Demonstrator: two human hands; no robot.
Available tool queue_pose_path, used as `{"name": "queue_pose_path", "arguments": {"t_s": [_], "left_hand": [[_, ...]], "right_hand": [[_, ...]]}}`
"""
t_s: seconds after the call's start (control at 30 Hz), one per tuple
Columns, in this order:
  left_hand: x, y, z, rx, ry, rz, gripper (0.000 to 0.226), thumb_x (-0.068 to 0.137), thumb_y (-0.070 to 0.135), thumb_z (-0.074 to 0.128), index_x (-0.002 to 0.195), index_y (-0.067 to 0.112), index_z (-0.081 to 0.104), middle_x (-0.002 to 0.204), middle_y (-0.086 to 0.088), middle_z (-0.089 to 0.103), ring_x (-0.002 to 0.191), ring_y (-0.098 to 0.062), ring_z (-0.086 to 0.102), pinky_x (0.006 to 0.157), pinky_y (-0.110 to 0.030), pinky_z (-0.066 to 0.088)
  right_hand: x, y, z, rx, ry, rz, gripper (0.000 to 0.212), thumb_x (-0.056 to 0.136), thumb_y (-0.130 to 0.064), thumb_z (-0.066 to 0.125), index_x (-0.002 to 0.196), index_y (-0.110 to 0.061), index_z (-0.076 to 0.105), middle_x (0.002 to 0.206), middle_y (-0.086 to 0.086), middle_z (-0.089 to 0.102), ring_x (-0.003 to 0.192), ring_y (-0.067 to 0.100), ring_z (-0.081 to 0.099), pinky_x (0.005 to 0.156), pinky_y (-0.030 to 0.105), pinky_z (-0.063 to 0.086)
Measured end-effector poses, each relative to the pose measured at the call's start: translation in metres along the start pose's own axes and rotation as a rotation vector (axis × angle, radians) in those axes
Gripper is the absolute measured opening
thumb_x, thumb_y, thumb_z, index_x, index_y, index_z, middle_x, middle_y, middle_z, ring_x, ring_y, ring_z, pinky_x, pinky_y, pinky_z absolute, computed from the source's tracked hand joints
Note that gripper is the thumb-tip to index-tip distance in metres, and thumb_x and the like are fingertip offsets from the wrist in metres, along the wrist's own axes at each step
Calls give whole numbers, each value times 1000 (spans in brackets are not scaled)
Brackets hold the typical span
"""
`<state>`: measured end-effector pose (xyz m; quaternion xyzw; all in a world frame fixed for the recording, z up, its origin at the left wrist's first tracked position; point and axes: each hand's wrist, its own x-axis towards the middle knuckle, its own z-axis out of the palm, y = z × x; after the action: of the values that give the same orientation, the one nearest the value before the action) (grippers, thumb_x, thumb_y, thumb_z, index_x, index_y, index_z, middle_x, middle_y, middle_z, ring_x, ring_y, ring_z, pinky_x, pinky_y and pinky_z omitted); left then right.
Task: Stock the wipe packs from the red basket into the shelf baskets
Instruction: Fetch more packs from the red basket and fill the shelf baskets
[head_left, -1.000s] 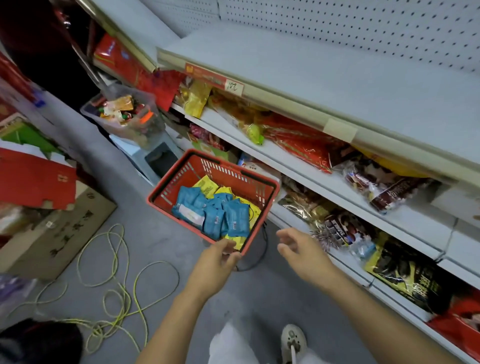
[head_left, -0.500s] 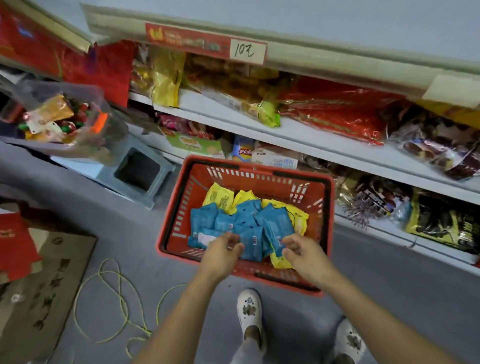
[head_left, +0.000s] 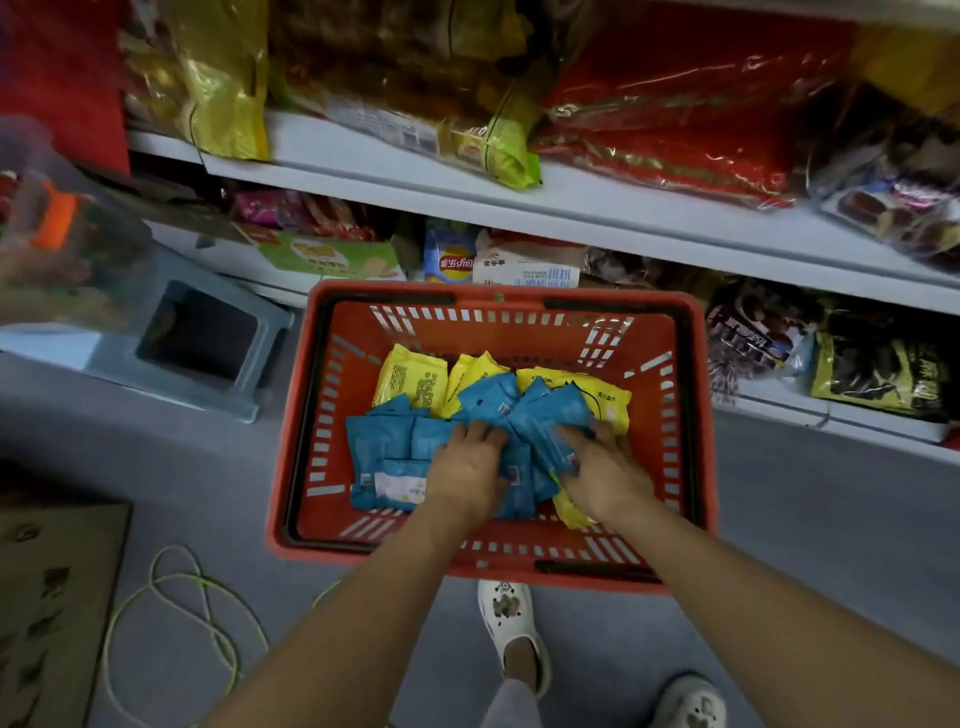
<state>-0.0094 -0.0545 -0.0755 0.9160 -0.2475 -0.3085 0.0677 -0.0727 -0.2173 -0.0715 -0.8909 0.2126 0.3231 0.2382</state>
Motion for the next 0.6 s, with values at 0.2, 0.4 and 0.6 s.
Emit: {"name": "queue_pose_path", "arguments": {"t_s": [0.2,0.4,0.6], "left_hand": [[12,-2,4,263,-92,58,47,90,39,61,134,25,52,136,-3,48,130,-25,36,104,-41,34],[10,-8,-3,144,-34,54,36,92,41,58,123,24,56,122,-2,62,118,-23,52,101,-36,32],[-27,8,-35,-678,125,-217,13,87,30,69,89,18,63,90,-1,70,83,-18,67,74,-35,55]], "right_hand": [[16,-4,23,-6,56,60,100,83,-43,67,150,-22,-5,153,8,5,140,35,14,102,45,41],[20,2,11,-90,75,60,80,88,-27,60,149,-22,9,148,13,25,132,35,32,94,42,46],[-31,3,-31,728,148,114,27,89,-6,50,113,-16,53,102,12,64,83,26,60,68,30,48]]}}
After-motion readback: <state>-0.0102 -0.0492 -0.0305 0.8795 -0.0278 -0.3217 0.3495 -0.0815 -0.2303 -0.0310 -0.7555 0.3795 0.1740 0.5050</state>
